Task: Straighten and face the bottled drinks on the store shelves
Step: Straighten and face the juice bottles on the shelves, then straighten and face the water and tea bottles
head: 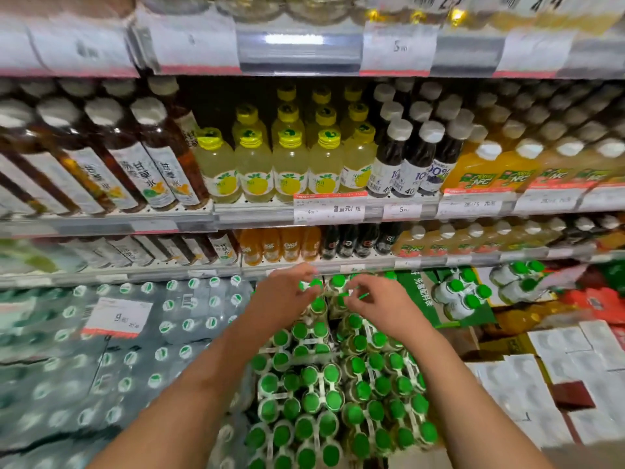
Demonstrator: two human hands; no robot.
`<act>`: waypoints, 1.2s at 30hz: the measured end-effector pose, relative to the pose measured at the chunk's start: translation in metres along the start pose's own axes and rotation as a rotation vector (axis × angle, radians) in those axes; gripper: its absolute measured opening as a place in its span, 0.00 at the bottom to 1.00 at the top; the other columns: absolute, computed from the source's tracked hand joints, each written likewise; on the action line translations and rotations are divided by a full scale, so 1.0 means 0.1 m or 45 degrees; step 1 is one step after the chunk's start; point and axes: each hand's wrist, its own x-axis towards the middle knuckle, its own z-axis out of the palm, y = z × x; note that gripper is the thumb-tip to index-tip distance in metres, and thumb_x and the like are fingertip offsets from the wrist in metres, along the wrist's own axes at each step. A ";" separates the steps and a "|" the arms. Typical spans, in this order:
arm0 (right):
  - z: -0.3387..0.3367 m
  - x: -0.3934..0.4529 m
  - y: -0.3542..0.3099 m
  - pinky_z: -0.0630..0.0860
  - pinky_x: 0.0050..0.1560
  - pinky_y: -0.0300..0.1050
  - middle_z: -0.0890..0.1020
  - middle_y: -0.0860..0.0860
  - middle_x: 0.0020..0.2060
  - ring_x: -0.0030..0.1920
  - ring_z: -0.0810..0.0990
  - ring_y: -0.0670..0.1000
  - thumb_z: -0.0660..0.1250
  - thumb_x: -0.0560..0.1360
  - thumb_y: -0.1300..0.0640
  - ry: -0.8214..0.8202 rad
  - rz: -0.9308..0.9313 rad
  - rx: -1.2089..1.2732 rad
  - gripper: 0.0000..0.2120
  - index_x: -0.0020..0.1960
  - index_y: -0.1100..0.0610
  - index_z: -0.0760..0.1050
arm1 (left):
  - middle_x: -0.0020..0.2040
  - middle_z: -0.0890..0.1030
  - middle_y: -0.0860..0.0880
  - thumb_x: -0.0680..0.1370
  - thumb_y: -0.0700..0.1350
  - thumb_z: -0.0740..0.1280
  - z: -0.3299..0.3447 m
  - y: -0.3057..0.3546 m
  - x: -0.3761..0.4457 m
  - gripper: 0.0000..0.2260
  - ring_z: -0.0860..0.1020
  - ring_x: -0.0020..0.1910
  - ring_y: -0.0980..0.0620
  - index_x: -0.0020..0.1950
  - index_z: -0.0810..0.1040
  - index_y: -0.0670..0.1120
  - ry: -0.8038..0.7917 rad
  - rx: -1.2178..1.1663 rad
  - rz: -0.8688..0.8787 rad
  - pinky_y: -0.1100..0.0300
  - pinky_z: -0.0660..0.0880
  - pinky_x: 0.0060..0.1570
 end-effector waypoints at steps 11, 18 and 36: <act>-0.42 -0.72 -0.32 0.79 0.52 0.49 0.82 0.42 0.44 0.42 0.82 0.44 0.70 0.78 0.46 -0.038 -0.203 0.021 0.14 0.61 0.48 0.78 | 0.53 0.80 0.59 0.82 0.53 0.66 -0.32 0.31 -0.92 0.14 0.80 0.40 0.57 0.66 0.76 0.54 0.058 0.002 -0.065 0.57 0.77 0.48; -0.66 -1.05 -0.41 0.77 0.49 0.42 0.81 0.42 0.46 0.43 0.81 0.42 0.70 0.78 0.44 -0.096 -0.391 -0.006 0.12 0.60 0.44 0.78 | 0.52 0.81 0.60 0.80 0.55 0.66 -0.40 0.71 -1.55 0.14 0.81 0.43 0.58 0.66 0.76 0.56 0.253 0.018 -0.146 0.55 0.78 0.49; -0.37 -1.47 -1.71 0.78 0.54 0.41 0.83 0.40 0.49 0.48 0.81 0.38 0.70 0.77 0.42 -0.309 -0.784 -0.153 0.15 0.62 0.43 0.78 | 0.53 0.82 0.59 0.80 0.57 0.66 -0.97 0.50 -3.05 0.15 0.81 0.49 0.58 0.65 0.77 0.56 0.495 0.015 -0.356 0.52 0.78 0.53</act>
